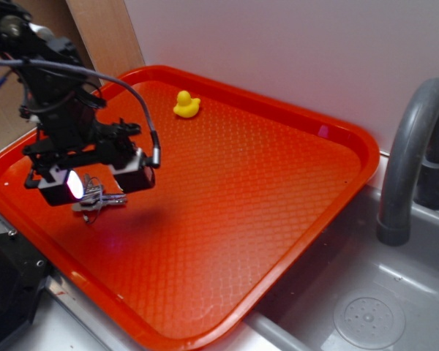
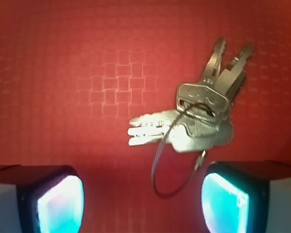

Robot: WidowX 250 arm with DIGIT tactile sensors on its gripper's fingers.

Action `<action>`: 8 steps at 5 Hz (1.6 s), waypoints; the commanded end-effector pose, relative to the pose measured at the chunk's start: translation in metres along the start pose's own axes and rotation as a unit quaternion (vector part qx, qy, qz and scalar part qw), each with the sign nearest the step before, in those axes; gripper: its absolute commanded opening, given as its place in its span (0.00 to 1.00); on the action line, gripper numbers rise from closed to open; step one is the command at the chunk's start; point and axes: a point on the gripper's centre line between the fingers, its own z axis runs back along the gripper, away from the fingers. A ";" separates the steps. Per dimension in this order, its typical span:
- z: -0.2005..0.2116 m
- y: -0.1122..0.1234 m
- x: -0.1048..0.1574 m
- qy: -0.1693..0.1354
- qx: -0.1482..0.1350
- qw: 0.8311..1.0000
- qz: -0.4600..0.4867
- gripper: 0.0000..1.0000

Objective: Grab the silver keys.

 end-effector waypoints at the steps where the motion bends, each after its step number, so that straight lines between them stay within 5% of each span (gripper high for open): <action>1: -0.011 -0.014 0.010 -0.027 -0.003 1.000 0.012 1.00; 2: -0.014 -0.014 0.013 -0.025 -0.004 1.000 0.012 0.96; 3: -0.012 -0.006 0.011 -0.022 -0.008 1.000 0.019 0.00; 8: 0.005 0.014 0.003 -0.043 -0.031 0.999 -0.008 0.00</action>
